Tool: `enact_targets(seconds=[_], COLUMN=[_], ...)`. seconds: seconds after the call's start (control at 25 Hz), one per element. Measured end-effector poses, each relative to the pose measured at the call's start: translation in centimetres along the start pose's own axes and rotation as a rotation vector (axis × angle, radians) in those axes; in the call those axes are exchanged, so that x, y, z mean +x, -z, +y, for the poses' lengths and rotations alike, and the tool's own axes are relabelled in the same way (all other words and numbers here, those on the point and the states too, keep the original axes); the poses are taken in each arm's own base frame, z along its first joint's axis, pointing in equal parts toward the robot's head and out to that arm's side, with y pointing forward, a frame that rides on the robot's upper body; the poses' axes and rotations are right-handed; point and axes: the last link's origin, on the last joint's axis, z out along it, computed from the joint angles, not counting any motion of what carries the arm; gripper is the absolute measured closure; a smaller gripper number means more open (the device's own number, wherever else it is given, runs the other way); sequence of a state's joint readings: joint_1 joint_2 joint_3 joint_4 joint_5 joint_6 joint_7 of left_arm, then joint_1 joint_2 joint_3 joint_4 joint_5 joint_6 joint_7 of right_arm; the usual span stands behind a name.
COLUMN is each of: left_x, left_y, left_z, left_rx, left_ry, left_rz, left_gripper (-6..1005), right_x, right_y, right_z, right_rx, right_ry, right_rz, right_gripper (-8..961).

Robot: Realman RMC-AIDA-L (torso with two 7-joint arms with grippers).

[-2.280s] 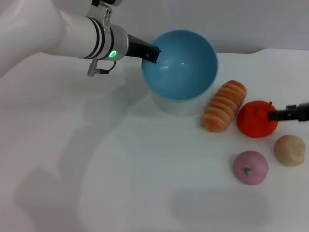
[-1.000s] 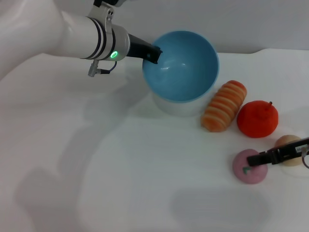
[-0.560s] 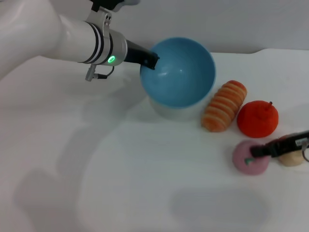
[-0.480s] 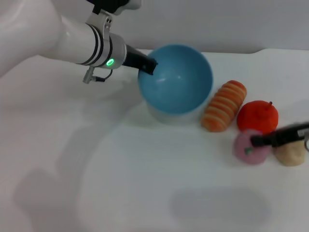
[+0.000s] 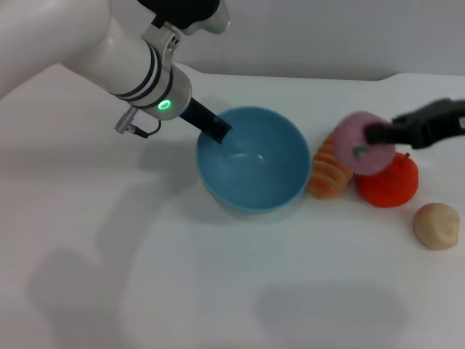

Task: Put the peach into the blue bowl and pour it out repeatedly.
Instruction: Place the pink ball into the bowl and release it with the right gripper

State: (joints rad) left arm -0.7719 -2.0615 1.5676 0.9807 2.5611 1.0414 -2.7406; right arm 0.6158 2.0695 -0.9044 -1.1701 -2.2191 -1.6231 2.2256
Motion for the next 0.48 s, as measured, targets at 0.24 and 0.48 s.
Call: enact_targets(seconds=[0.24,0.48], left_x=[0.5,0.6], left_y=[0.1,-0.2], left_z=[1.7,2.2], left_rx=[-0.061,-0.077], left_ry=[-0.016,-0.014], left_rz=[-0.004,0.002], left_gripper=[1001,1001], right_x=[-1.6,-1.4], right_y=[-3.3,-7.0], right_z=[1.7,1.5], right_rx=[-0.087,-0.062], right_ry=[0.056,0.058], right_rz=[0.050,0.100], right_gripper=[876,827])
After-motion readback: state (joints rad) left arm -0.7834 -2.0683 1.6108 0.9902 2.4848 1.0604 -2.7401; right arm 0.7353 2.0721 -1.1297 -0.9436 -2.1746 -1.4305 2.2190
